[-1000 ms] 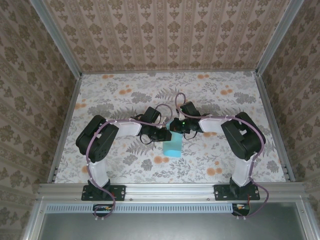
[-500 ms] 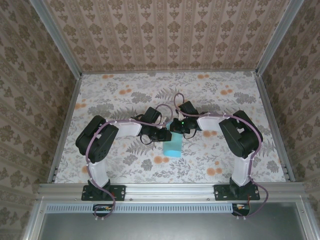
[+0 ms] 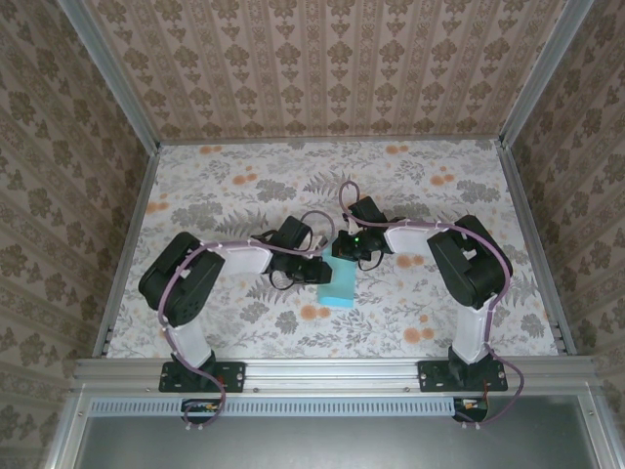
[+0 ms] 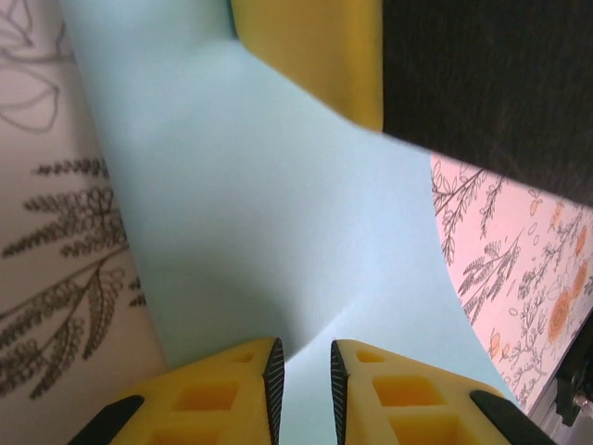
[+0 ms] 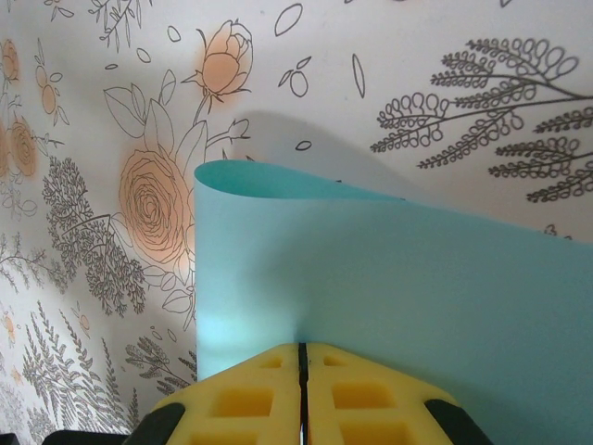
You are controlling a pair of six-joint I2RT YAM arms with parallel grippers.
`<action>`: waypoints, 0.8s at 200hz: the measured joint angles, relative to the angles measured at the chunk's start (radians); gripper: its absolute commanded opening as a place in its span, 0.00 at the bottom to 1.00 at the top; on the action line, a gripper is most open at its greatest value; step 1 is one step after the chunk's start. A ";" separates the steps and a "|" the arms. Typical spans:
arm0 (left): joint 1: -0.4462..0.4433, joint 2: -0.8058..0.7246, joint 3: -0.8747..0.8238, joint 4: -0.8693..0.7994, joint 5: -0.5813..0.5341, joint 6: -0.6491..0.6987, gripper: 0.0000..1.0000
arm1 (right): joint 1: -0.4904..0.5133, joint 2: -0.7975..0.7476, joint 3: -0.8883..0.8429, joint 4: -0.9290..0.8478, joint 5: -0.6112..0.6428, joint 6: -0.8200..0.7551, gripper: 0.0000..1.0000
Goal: Fold a paper plane with a square sheet of paper (fold left side to right side)
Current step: First fold the square sheet of paper in half at the center of the table.
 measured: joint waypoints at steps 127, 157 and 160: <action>-0.034 -0.099 -0.110 -0.018 0.002 -0.001 0.24 | 0.000 0.003 0.006 -0.008 0.000 -0.006 0.08; -0.040 -0.107 -0.121 -0.018 0.002 -0.001 0.24 | 0.000 0.003 0.006 -0.008 0.000 -0.006 0.08; -0.040 -0.109 -0.122 -0.018 0.002 -0.001 0.24 | 0.000 0.003 0.006 -0.008 0.000 -0.006 0.08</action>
